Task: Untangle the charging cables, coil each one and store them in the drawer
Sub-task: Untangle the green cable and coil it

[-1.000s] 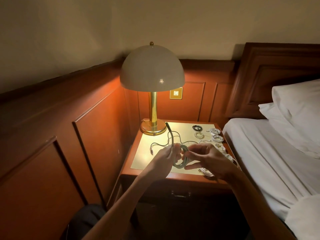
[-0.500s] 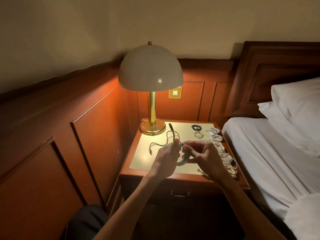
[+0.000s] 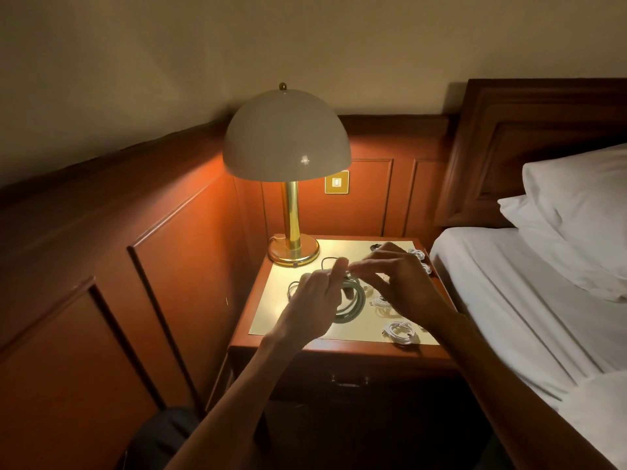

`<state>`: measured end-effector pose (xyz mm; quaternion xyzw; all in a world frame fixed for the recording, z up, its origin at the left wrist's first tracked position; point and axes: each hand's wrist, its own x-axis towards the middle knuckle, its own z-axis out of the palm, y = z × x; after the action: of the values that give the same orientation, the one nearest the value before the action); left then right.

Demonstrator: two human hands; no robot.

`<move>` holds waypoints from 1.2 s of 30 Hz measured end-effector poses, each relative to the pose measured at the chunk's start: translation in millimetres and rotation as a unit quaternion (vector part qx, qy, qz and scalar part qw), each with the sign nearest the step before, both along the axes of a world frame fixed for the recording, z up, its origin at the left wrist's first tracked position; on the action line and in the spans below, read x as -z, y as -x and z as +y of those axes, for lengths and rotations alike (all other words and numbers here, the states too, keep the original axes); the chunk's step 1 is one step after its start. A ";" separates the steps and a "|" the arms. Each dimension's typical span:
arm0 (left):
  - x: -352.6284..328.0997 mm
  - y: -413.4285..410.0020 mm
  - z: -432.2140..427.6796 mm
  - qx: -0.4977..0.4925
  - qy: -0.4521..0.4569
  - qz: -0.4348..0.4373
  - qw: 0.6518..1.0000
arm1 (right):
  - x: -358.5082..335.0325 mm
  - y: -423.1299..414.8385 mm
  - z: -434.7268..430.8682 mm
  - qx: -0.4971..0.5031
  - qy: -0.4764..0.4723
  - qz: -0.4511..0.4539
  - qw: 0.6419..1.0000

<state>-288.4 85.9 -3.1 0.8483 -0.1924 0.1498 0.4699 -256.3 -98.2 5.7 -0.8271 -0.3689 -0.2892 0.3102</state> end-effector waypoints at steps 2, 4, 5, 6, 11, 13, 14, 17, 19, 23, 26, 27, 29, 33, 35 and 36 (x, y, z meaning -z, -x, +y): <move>-3.7 0.6 -0.6 -0.012 0.048 -0.035 0.998 | -2.3 -0.2 5.6 0.017 -0.041 -0.010 0.999; -5.8 -2.7 -0.5 -0.024 0.052 -0.046 0.997 | -5.0 0.8 10.5 0.040 -0.066 -0.036 0.996; -8.9 -2.4 -0.2 -0.029 0.040 -0.049 0.998 | -6.1 1.1 11.8 0.048 -0.082 -0.043 0.995; -9.8 -3.3 1.6 -0.031 0.030 -0.050 0.998 | -7.9 1.6 12.8 0.053 -0.099 -0.041 0.993; -17.8 -1.5 12.1 0.009 0.014 -0.014 1.000 | -8.7 -2.1 21.5 0.045 -0.136 0.037 0.989; -20.3 1.0 13.0 0.005 0.014 -0.024 1.000 | -9.5 -5.4 25.1 0.014 -0.132 0.123 0.983; -20.3 2.1 12.5 0.002 0.018 -0.032 0.999 | -8.9 -7.0 26.3 -0.004 -0.123 0.164 0.979; -9.6 -4.8 17.7 -0.015 0.062 -0.059 0.996 | -3.7 -8.8 29.6 -0.044 -0.119 0.251 0.960; -1.4 -12.4 22.2 -0.073 0.069 -0.056 0.993 | -2.5 -5.8 31.2 -0.054 -0.130 0.327 0.935; 4.4 -14.3 21.5 -0.122 0.073 -0.065 0.988 | -7.2 4.2 36.2 -0.091 -0.219 0.511 0.826; 1.4 -13.3 18.0 -0.124 0.035 -0.063 0.990 | -2.3 10.7 41.5 -0.023 -0.120 0.404 0.907; 1.6 -14.0 17.1 -0.126 0.016 -0.071 0.989 | 1.4 11.1 43.8 0.000 -0.113 0.378 0.919; 3.1 -15.8 14.6 -0.139 -0.012 -0.094 0.986 | 3.1 12.0 46.5 0.012 -0.148 0.395 0.907; 8.1 -22.0 16.7 -0.155 -0.082 -0.130 0.976 | 0.0 12.1 44.2 -0.004 -0.152 0.455 0.877; 8.5 -23.2 18.9 -0.142 -0.094 -0.123 0.978 | 2.1 10.1 42.3 -0.014 -0.148 0.474 0.868; 7.7 -22.6 18.4 -0.132 -0.086 -0.110 0.981 | 2.6 9.4 41.5 -0.016 -0.147 0.480 0.864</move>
<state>-265.8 104.3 -10.8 0.8819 -0.1410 0.2856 0.3475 -265.7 -56.7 3.1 -0.8025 -0.1404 0.0979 0.5716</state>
